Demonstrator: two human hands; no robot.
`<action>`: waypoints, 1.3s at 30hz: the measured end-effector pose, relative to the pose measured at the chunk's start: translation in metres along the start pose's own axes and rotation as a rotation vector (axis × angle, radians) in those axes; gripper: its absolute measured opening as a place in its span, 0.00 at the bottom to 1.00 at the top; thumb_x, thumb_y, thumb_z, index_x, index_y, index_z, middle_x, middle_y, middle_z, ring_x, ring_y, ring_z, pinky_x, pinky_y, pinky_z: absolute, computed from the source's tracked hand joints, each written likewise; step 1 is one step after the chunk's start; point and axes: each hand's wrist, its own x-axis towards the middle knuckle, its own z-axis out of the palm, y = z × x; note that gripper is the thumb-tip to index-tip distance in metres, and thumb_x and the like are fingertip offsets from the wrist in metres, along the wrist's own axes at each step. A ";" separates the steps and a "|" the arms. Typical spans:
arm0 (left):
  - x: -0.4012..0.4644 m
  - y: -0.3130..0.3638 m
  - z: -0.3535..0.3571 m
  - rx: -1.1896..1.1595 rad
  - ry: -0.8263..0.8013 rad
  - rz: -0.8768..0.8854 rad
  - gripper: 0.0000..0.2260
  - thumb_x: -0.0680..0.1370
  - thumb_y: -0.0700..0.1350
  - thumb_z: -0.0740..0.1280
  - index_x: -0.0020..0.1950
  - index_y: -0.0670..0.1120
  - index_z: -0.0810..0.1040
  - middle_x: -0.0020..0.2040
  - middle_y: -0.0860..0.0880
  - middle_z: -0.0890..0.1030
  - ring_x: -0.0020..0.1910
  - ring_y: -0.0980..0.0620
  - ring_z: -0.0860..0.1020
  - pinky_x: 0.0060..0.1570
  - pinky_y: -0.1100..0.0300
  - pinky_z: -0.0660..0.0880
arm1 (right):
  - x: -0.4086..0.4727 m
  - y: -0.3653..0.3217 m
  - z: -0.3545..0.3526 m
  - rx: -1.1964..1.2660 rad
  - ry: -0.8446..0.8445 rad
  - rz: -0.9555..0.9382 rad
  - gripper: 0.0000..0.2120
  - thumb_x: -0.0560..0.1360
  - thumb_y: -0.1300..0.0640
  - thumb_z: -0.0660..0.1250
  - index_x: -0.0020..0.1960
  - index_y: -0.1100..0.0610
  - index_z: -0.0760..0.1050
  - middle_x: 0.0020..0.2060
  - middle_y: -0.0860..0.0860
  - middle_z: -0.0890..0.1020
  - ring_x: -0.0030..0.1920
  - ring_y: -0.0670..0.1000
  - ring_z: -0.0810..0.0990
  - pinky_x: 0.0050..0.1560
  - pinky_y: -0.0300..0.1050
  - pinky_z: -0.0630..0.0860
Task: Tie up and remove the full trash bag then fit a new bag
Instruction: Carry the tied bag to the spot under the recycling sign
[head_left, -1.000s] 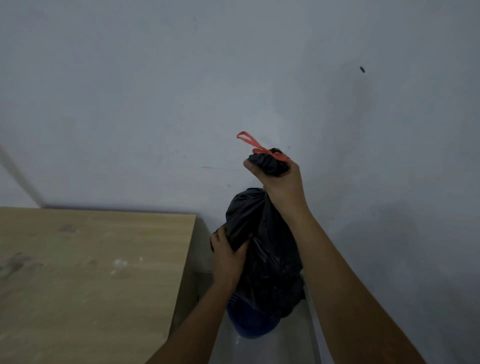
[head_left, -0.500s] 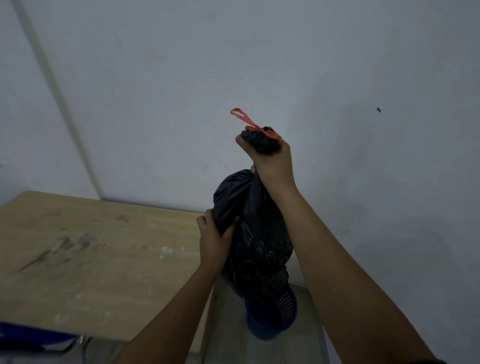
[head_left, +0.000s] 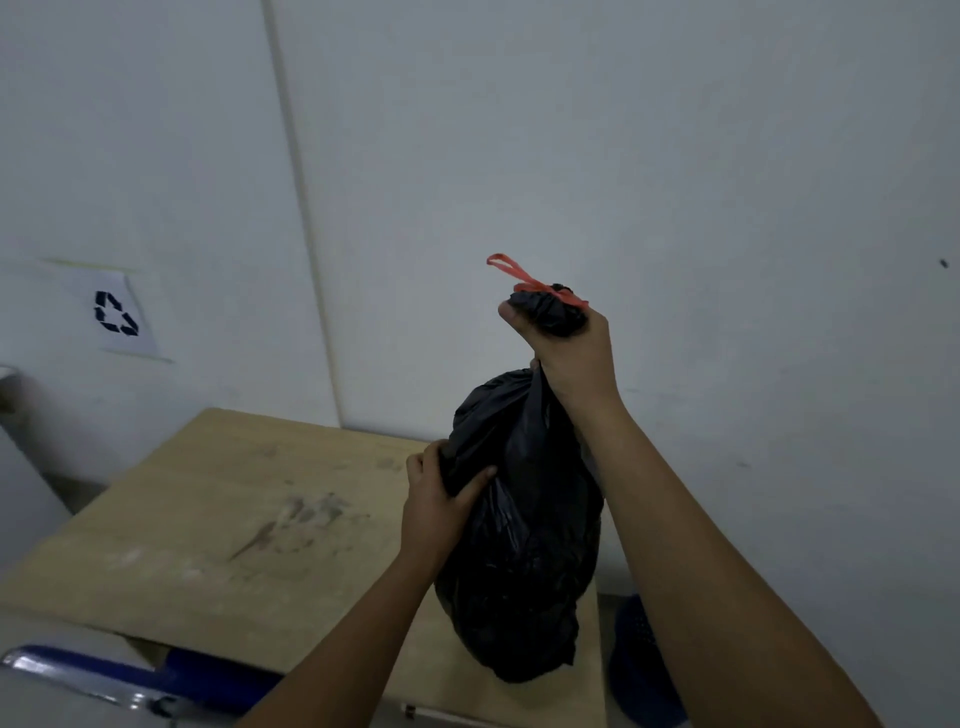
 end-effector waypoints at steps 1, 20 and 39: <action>0.006 -0.009 -0.019 0.002 -0.017 -0.012 0.34 0.68 0.77 0.69 0.69 0.64 0.68 0.61 0.58 0.68 0.52 0.67 0.76 0.51 0.58 0.75 | -0.001 -0.001 0.021 -0.001 0.005 -0.003 0.09 0.71 0.47 0.83 0.50 0.46 0.88 0.46 0.42 0.89 0.36 0.41 0.81 0.45 0.44 0.77; 0.110 -0.134 -0.258 -0.107 -0.034 -0.127 0.50 0.68 0.79 0.67 0.84 0.59 0.56 0.72 0.55 0.64 0.65 0.57 0.73 0.60 0.60 0.72 | 0.017 -0.013 0.339 -0.020 -0.122 0.009 0.07 0.72 0.48 0.83 0.48 0.43 0.88 0.36 0.39 0.84 0.31 0.40 0.78 0.43 0.43 0.75; 0.200 -0.240 -0.478 -0.057 -0.039 -0.111 0.27 0.73 0.66 0.75 0.58 0.49 0.69 0.60 0.51 0.65 0.50 0.75 0.72 0.48 0.63 0.74 | 0.009 -0.011 0.594 -0.033 0.009 0.024 0.10 0.73 0.53 0.82 0.52 0.53 0.88 0.41 0.49 0.84 0.31 0.47 0.74 0.42 0.46 0.74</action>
